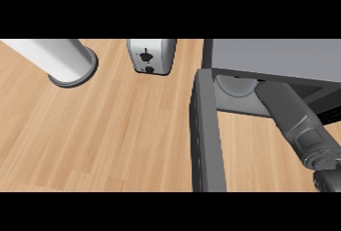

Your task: Pick up the milk, place it into the microwave and close the microwave

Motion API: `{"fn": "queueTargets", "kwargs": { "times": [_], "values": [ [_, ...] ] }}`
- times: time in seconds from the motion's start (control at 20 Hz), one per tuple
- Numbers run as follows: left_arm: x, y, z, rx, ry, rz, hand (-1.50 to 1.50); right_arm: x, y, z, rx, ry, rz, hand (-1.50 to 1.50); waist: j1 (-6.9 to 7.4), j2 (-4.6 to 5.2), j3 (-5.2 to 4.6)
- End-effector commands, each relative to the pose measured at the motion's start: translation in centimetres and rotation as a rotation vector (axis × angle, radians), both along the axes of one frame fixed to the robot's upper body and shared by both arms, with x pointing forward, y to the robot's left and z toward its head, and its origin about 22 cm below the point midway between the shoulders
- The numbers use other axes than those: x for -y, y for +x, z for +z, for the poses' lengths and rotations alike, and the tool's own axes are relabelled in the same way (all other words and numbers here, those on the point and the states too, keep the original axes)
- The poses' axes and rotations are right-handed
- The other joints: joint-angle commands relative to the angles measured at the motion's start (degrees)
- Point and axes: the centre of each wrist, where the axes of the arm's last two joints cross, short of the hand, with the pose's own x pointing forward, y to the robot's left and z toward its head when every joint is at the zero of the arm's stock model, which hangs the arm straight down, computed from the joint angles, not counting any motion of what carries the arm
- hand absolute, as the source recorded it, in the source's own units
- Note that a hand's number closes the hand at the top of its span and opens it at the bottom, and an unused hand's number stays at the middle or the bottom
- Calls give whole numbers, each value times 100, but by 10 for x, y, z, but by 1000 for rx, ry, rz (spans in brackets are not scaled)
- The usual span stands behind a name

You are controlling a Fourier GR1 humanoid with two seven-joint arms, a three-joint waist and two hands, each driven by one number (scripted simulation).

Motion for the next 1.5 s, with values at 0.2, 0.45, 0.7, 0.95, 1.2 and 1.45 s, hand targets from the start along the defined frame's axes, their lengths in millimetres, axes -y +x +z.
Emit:
{"fn": "queueTargets", "kwargs": {
  "times": [0.2,0.45,0.7,0.95,1.2,1.45],
  "values": [
    [10,16,-7,-20,-2,-98,-150,-17,8,15,-29,82,169,-150,-100,-48,-22],
    [14,20,-8,-26,8,-168,-150,-22,2,1,-50,224,250,-150,-162,-93,-18],
    [24,27,-10,-14,11,-225,-150,-28,-3,-11,-74,377,322,-150,-272,-142,-22],
    [39,32,-18,-26,-4,-258,-150,-23,-15,-34,-103,526,393,-150,-406,-208,-29],
    [62,39,-22,-47,-19,-317,150,-22,-23,-48,-147,648,429,-150,-536,-282,-38],
    [68,42,-15,-72,-26,-347,150,-7,-39,-70,-223,788,531,-150,-622,-328,-41]
  ]
}}
